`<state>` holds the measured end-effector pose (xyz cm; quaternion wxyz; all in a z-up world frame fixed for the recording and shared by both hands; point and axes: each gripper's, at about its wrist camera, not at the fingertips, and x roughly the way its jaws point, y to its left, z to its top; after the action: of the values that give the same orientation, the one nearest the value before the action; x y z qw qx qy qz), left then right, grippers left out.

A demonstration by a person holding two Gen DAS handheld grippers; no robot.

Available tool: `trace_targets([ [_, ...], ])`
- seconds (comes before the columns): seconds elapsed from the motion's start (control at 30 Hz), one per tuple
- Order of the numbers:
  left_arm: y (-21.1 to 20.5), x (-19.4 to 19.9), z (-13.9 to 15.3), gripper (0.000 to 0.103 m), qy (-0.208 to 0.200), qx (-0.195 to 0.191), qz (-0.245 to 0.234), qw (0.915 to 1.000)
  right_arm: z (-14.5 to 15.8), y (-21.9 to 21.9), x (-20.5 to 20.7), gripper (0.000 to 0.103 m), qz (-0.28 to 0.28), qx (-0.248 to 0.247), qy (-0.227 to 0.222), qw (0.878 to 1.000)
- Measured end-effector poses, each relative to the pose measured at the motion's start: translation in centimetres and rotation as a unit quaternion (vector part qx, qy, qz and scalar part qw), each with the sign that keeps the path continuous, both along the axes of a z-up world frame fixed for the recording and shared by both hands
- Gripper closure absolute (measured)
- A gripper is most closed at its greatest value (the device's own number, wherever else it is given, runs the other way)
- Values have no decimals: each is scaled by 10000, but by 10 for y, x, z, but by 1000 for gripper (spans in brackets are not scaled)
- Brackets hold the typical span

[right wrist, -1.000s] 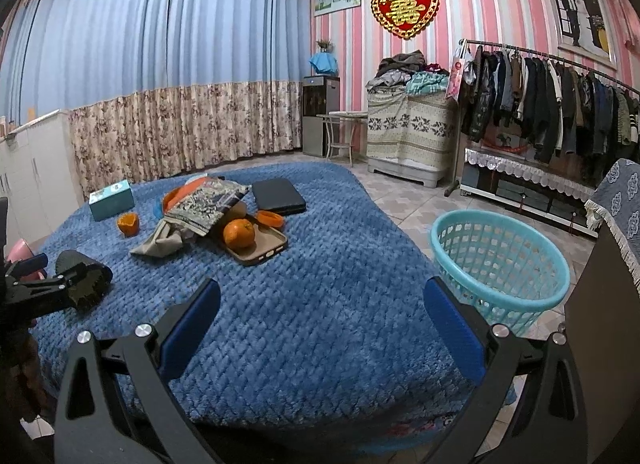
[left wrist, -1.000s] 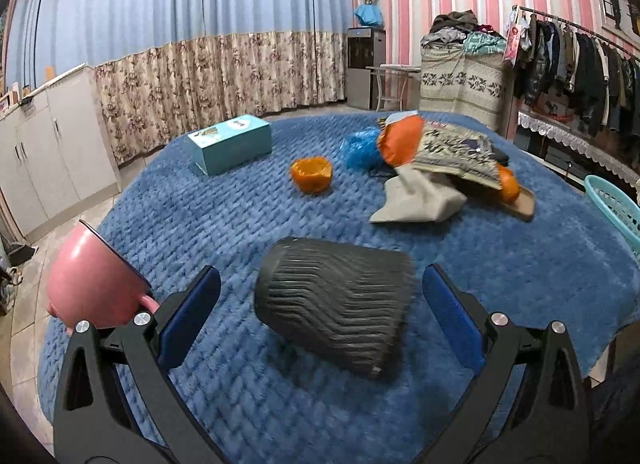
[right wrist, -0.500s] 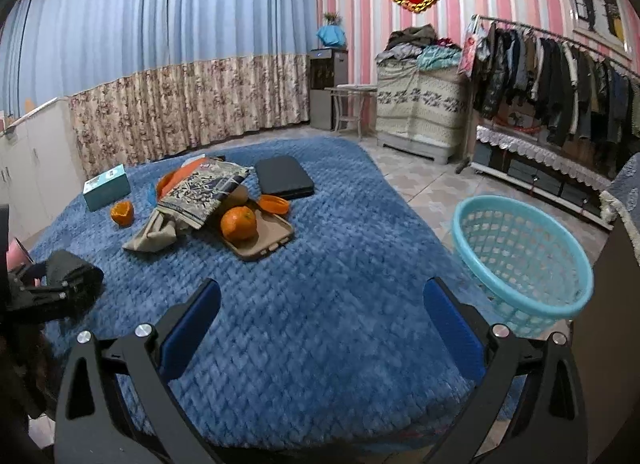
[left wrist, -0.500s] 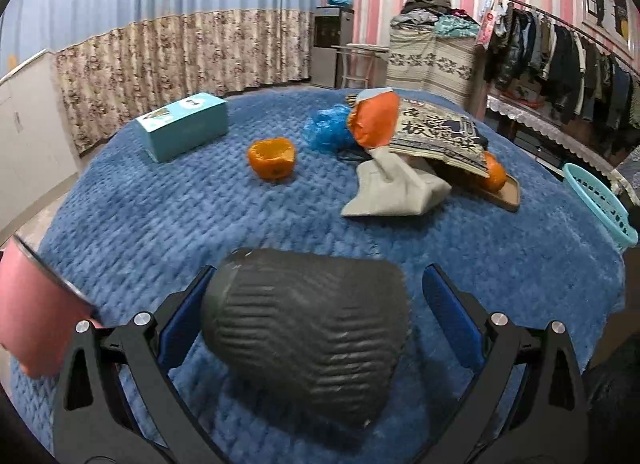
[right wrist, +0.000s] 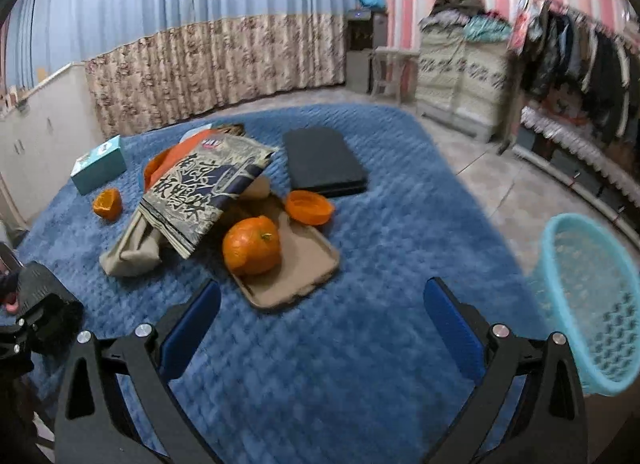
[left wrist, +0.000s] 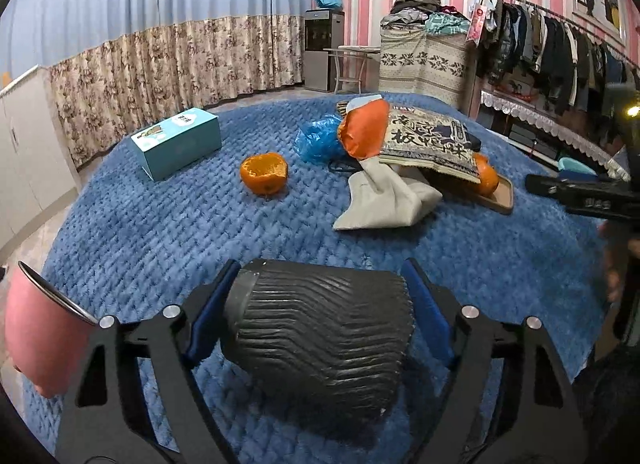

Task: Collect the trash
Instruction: 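Grasp the orange on the cardboard tray with the right tool while the left holds the cylinder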

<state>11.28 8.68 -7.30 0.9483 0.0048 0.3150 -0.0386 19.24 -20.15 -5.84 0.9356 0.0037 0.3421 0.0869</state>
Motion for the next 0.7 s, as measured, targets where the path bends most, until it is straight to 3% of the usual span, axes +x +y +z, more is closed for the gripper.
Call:
trace_targets([
  [0.23, -1, 0, -3, 24, 26, 64, 11, 10000, -9, 20, 24, 7, 291, 42, 91, 9995],
  [0.3, -1, 0, -3, 24, 28, 78, 10, 10000, -14, 25, 33, 24, 389, 16, 201, 9990],
  [0.43, 0, 0, -5, 24, 56, 74, 22, 10000, -20, 29, 45, 40, 602, 203, 348, 9974],
  [0.5, -1, 1, -4, 24, 56, 75, 38, 9999, -20, 31, 45, 60, 779, 318, 363, 9958],
  [0.7, -7, 5, 7, 25, -62, 123, 46, 9999, -8, 20, 33, 66, 660, 353, 119, 9971],
])
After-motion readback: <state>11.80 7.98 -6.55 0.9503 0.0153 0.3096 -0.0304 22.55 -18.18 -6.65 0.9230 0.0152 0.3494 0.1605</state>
